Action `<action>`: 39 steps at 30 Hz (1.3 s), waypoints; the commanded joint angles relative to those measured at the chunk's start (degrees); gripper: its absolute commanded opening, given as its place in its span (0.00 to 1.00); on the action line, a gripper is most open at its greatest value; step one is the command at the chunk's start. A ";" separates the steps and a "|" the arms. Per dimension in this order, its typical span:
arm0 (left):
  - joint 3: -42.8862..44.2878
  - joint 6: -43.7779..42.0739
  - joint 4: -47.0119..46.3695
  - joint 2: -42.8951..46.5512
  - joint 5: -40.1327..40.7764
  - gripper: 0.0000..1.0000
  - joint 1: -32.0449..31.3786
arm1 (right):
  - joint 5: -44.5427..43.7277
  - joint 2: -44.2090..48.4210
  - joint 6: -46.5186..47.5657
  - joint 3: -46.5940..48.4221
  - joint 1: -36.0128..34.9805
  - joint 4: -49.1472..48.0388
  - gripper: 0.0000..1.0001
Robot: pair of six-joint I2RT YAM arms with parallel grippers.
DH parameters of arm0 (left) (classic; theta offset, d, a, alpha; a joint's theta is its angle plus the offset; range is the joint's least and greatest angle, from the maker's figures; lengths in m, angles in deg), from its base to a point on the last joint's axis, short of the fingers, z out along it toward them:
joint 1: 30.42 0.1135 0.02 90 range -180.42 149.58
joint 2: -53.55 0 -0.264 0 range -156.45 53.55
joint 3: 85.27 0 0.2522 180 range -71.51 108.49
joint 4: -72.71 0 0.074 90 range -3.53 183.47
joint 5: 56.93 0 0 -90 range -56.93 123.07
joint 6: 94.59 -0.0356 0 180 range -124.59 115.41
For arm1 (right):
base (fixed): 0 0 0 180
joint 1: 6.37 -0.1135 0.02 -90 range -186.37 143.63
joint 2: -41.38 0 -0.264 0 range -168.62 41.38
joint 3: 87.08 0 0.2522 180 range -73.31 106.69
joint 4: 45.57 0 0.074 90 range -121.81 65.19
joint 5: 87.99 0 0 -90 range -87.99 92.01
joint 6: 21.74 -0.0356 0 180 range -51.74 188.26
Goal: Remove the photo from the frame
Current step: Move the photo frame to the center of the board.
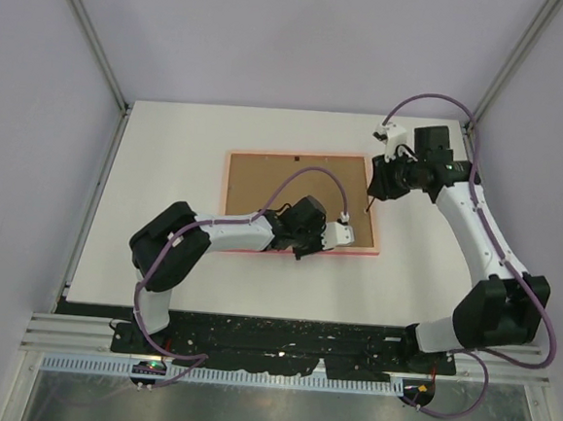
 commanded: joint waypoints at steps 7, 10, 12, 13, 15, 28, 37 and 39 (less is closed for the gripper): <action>-4.60 4.58 3.57 3.87 -0.62 0.00 -2.42 | 7.20 14.09 -2.31 -8.88 1.00 -4.15 0.08; -4.77 7.65 3.66 5.54 -0.18 0.00 -3.56 | 6.77 13.38 -2.40 -8.96 1.00 -4.59 0.08; -4.42 10.03 4.27 5.72 -0.70 0.00 -4.18 | 6.42 12.77 -2.49 -9.31 1.09 -5.21 0.08; -4.42 10.90 4.71 5.63 -0.70 0.00 -4.45 | 6.42 12.59 -2.49 -9.66 1.00 -5.30 0.08; -4.42 11.53 5.94 5.54 -1.23 0.00 -5.41 | 6.50 12.33 -2.40 -10.19 1.00 -5.73 0.08; -13.12 8.10 1.99 10.73 -2.10 0.00 -13.15 | 6.77 12.59 -1.96 -11.60 1.09 -6.70 0.08; -15.05 6.35 2.08 12.66 -5.36 0.00 -13.85 | 7.30 12.85 -2.22 -11.95 1.70 -6.97 0.08; -15.58 5.82 2.08 13.18 -6.41 0.00 -13.85 | 7.38 12.94 -2.22 -12.04 1.70 -6.97 0.08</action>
